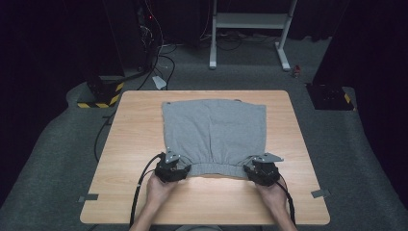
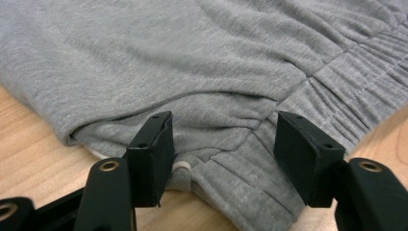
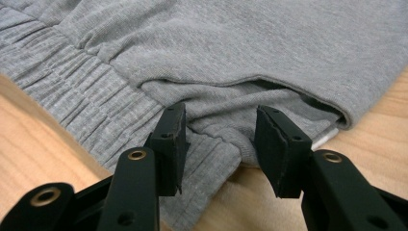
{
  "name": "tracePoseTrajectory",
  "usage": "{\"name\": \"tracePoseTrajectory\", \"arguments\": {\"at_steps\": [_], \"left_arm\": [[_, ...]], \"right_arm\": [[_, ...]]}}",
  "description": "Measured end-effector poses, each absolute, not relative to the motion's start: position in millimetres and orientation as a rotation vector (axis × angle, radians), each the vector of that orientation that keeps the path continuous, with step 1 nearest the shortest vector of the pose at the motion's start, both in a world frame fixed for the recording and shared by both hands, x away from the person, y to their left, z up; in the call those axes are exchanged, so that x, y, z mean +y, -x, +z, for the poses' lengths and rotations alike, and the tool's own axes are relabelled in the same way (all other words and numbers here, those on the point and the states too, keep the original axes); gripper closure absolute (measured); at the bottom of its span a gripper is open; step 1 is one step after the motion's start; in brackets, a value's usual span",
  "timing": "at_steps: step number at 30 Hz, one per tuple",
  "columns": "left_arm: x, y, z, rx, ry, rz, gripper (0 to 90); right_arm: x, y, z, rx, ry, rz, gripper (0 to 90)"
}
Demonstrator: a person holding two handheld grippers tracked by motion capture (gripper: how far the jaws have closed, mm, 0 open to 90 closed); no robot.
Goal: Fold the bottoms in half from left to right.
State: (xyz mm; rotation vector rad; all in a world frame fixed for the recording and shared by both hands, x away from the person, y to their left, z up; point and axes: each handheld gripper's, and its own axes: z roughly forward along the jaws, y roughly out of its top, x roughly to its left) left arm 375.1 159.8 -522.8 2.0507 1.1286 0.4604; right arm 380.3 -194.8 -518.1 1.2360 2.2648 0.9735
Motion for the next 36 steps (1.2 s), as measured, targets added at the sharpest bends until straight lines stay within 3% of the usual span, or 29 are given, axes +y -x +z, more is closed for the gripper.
{"name": "tracePoseTrajectory", "arguments": {"at_steps": [36], "left_arm": [[162, -326, -526, 1.088, -2.032, 0.440, 38.3]], "right_arm": [[-204, -334, -519, 2.285, -1.238, 1.017, 53.6]]}}
